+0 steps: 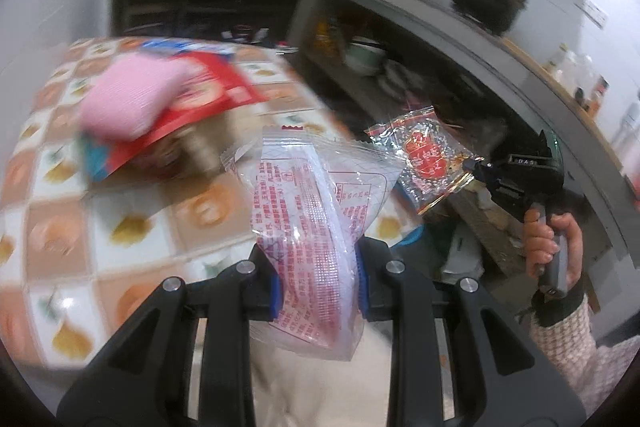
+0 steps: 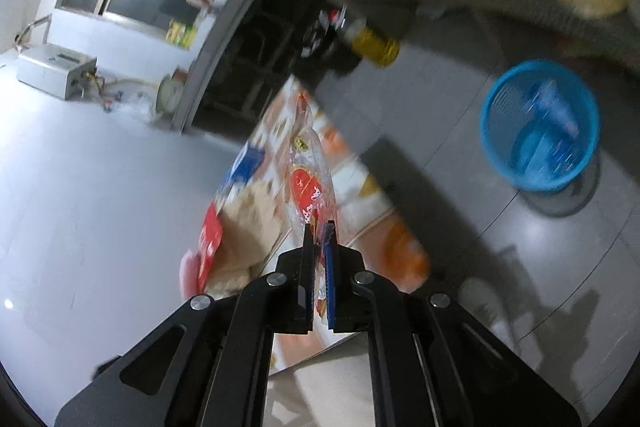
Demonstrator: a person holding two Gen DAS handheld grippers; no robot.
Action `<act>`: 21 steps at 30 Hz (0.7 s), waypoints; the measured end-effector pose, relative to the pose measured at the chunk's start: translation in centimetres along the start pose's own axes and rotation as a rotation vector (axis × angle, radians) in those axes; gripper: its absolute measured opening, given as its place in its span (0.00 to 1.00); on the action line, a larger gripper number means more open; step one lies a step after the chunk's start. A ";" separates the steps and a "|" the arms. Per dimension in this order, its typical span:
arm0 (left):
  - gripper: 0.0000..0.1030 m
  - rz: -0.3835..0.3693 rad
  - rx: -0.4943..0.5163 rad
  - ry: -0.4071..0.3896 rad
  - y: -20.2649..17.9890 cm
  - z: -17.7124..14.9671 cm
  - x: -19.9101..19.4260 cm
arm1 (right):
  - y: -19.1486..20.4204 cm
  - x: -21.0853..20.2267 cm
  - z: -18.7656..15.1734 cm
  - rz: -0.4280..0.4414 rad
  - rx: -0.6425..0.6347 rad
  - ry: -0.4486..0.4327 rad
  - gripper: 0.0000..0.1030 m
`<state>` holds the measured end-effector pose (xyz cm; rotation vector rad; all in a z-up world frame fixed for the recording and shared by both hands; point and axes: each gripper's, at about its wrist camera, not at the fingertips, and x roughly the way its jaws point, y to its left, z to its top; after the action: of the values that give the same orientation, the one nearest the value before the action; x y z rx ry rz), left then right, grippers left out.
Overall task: Collect trash
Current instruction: 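Carry both bags toward the blue wastebasket with both grippers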
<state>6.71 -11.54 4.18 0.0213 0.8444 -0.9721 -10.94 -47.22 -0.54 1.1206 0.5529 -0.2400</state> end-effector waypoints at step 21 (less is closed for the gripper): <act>0.25 -0.183 0.168 0.649 -20.3 8.6 39.8 | -16.9 -0.1 5.8 -0.528 0.125 -0.255 0.04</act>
<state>8.29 -55.28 -8.35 0.4291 1.3720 -1.2290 -16.94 -59.72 -11.86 1.0272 0.6029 -0.8733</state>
